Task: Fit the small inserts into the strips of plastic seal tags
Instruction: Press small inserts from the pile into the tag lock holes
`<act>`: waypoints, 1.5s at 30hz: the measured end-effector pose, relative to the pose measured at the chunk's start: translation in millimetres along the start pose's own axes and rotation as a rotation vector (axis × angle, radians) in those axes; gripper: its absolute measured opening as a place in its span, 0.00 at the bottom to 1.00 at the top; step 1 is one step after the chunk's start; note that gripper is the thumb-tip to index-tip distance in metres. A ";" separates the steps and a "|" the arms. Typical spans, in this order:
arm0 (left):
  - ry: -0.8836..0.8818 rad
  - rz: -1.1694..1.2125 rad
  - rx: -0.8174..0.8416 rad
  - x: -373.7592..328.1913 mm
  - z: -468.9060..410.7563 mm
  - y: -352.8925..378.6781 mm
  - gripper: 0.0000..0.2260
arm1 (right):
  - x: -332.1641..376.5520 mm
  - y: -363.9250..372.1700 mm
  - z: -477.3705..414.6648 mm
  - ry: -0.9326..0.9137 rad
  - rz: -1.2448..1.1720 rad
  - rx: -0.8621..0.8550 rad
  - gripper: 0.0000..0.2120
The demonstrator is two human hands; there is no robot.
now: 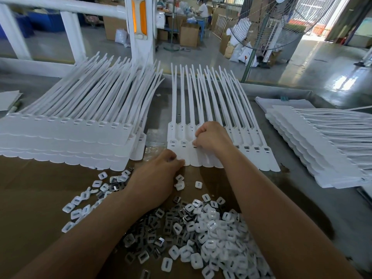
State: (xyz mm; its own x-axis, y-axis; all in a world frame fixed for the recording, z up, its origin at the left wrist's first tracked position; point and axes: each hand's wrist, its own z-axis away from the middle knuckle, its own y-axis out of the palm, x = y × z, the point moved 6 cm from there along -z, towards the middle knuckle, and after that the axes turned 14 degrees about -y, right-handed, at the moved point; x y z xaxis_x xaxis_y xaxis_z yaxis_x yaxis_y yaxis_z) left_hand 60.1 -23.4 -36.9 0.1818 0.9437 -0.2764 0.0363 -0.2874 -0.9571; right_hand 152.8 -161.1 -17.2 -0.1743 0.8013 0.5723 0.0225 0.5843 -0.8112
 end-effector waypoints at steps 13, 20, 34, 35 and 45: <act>-0.002 0.005 0.002 -0.2 -2.1 0.3 0.22 | 0.6 3.9 12.8 -0.142 -0.003 -0.044 0.07; -0.002 0.006 -0.013 0.1 -2.3 0.1 0.21 | 12.3 -12.4 41.1 -0.224 -0.064 0.195 0.05; -0.028 0.011 -0.012 -2.2 -5.4 -0.5 0.22 | 5.0 -25.2 110.4 -0.270 0.032 0.566 0.10; -0.027 0.010 -0.011 -2.4 -5.1 -0.5 0.22 | 5.2 -24.5 110.6 -0.279 0.052 0.568 0.11; -0.018 0.006 -0.017 -2.3 -6.4 0.5 0.22 | 2.8 -29.0 110.1 -0.265 0.042 0.501 0.07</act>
State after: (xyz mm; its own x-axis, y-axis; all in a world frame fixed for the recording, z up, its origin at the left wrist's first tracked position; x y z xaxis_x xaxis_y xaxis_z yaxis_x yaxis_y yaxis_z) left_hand 65.9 -26.8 -36.1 0.1643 0.9448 -0.2836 0.0518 -0.2953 -0.9540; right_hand 43.3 -189.9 -5.2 -0.4263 0.7252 0.5407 -0.4234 0.3682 -0.8277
